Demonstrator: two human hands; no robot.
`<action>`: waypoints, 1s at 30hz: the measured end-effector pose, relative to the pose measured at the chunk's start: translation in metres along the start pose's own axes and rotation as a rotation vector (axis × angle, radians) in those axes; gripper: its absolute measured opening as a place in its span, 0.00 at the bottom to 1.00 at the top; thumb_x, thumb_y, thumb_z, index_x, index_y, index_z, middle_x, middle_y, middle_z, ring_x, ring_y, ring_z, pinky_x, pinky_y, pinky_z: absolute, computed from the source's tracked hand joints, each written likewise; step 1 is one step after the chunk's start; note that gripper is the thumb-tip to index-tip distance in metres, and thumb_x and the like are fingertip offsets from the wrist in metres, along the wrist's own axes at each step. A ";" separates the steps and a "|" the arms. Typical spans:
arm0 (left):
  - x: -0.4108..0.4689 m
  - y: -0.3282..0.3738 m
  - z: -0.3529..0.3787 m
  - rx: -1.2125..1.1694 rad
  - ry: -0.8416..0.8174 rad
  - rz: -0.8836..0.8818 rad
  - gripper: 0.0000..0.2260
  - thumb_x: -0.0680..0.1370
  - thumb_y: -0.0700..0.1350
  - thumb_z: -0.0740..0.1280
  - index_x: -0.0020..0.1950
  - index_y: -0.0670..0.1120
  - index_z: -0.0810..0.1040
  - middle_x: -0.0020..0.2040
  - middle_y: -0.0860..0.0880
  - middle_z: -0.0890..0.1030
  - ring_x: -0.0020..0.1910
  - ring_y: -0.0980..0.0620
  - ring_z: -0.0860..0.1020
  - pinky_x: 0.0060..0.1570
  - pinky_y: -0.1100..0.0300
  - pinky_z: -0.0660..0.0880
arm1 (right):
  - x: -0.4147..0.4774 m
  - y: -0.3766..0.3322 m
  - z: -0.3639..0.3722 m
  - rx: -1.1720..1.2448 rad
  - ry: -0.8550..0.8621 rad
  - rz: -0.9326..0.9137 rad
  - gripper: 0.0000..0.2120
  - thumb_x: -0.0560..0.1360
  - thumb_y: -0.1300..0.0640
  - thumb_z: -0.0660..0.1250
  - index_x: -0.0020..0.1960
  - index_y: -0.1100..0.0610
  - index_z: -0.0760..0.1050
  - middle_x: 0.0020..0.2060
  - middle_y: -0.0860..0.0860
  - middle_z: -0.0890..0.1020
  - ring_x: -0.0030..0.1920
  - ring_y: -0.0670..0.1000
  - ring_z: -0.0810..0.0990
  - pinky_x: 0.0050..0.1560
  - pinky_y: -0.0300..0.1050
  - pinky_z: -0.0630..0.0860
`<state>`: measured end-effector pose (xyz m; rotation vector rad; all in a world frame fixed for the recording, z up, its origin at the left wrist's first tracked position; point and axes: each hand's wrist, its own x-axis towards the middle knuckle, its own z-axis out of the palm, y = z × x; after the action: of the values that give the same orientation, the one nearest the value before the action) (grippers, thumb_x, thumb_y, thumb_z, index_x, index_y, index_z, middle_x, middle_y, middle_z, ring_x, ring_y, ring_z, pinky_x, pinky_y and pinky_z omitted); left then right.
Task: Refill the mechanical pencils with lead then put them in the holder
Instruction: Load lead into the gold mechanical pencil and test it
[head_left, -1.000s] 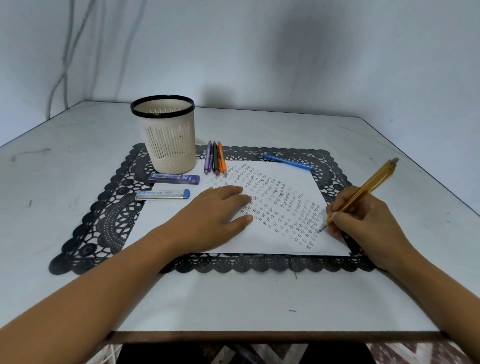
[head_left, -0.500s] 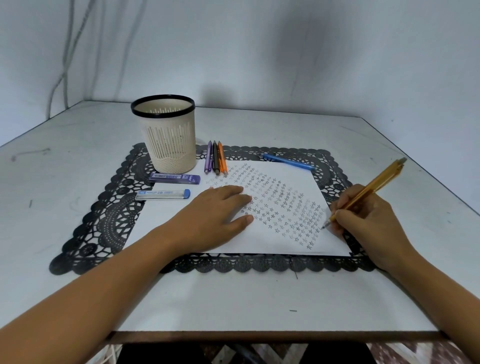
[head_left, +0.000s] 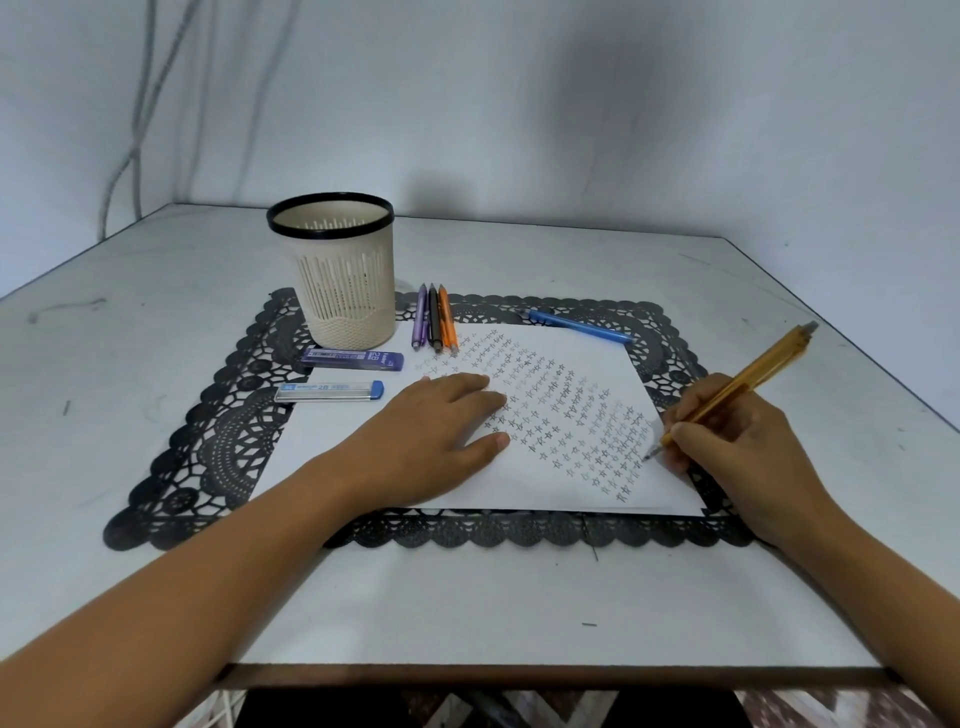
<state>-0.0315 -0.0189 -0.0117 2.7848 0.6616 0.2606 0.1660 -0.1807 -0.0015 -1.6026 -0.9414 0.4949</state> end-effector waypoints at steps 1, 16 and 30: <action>0.000 0.000 0.000 0.003 0.000 0.001 0.22 0.79 0.57 0.55 0.71 0.53 0.63 0.74 0.52 0.60 0.71 0.54 0.58 0.67 0.65 0.52 | -0.001 0.000 0.000 0.019 -0.012 0.003 0.11 0.70 0.75 0.62 0.38 0.60 0.71 0.33 0.58 0.77 0.27 0.47 0.77 0.30 0.35 0.74; 0.000 -0.001 0.001 -0.003 0.010 0.008 0.22 0.79 0.56 0.56 0.71 0.52 0.63 0.74 0.51 0.60 0.71 0.53 0.58 0.68 0.64 0.52 | 0.002 0.002 0.000 -0.081 0.024 -0.016 0.11 0.69 0.73 0.63 0.38 0.58 0.72 0.33 0.57 0.78 0.29 0.50 0.77 0.36 0.45 0.76; -0.001 -0.003 0.001 -0.033 0.063 0.028 0.21 0.78 0.56 0.57 0.70 0.53 0.66 0.72 0.53 0.63 0.70 0.56 0.60 0.66 0.65 0.54 | 0.024 -0.009 -0.013 0.644 0.014 0.406 0.11 0.76 0.60 0.57 0.36 0.59 0.71 0.27 0.53 0.76 0.26 0.49 0.77 0.26 0.37 0.75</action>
<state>-0.0329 -0.0169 -0.0138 2.7665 0.6272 0.3624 0.1869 -0.1698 0.0141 -1.1894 -0.3715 0.9572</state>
